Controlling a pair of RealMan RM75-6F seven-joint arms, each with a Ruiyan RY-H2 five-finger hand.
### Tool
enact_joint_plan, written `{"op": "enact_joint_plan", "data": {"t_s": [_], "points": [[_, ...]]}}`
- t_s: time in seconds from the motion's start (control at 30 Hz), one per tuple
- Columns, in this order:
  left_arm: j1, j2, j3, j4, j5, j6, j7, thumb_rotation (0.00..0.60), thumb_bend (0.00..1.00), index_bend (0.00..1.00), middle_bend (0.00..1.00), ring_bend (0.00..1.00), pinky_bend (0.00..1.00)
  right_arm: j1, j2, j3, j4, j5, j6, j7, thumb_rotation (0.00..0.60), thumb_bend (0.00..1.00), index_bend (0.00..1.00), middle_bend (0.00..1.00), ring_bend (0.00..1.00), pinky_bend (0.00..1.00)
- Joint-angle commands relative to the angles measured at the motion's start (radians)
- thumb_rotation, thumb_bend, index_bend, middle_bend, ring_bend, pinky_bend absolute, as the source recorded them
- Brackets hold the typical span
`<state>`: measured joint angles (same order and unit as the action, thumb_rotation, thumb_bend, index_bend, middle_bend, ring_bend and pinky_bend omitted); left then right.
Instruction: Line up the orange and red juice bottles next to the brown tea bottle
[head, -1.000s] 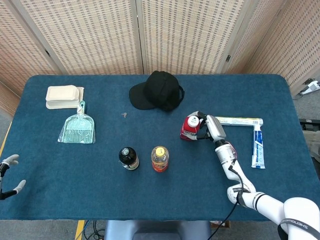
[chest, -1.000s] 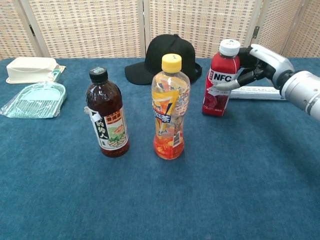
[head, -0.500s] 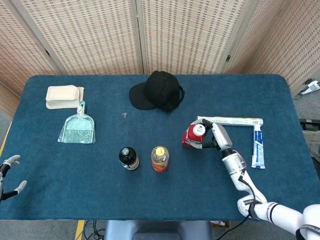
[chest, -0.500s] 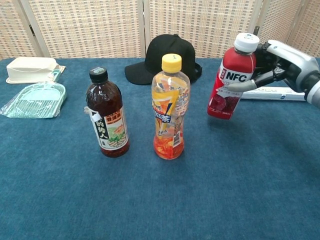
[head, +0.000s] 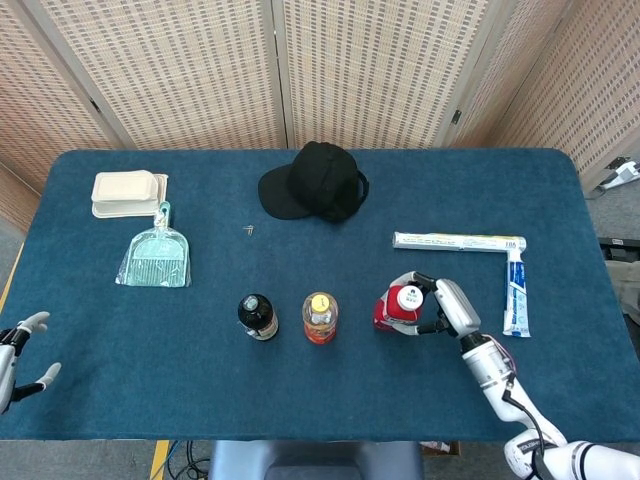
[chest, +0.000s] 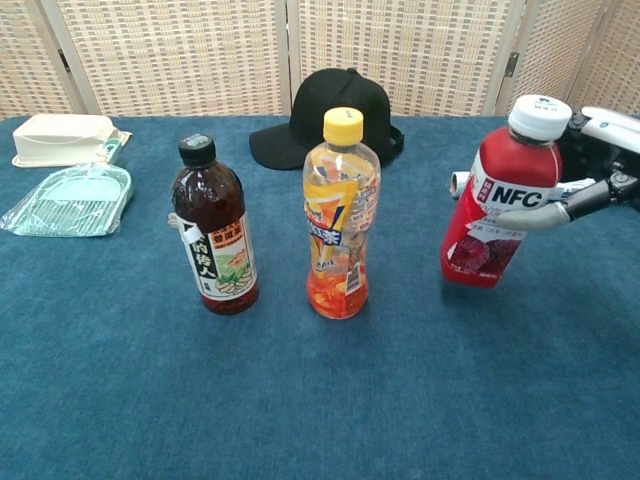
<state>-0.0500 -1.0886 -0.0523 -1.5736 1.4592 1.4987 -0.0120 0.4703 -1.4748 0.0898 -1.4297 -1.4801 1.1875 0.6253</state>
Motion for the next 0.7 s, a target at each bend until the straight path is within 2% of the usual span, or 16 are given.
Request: {"op": "enact_joint_plan", "data": {"t_s": [0.03, 0.43, 0.7], "points": [[0.0, 0.0, 0.0, -0.001, 0.0, 0.001, 0.0, 0.6, 0.21, 0.39, 0.33, 0.35, 0.55, -0.003, -0.009, -0.005, 0.007, 0.002, -0.008, 0.009, 0.6, 0.09, 0.43, 0.51, 0.43, 0.58], [0.003, 0.003, -0.002, 0.002, -0.003, 0.004, -0.011, 0.6, 0.21, 0.39, 0.33, 0.35, 0.55, 0.001, -0.061, -0.02, 0.058, -0.008, -0.037, 0.029, 0.6, 0.09, 0.43, 0.51, 0.43, 0.58], [0.003, 0.004, -0.001, 0.001, 0.0, 0.007, -0.013, 0.6, 0.21, 0.39, 0.33, 0.35, 0.55, 0.006, -0.062, -0.031, 0.072, -0.032, -0.042, 0.052, 0.6, 0.09, 0.43, 0.5, 0.43, 0.58]]}}
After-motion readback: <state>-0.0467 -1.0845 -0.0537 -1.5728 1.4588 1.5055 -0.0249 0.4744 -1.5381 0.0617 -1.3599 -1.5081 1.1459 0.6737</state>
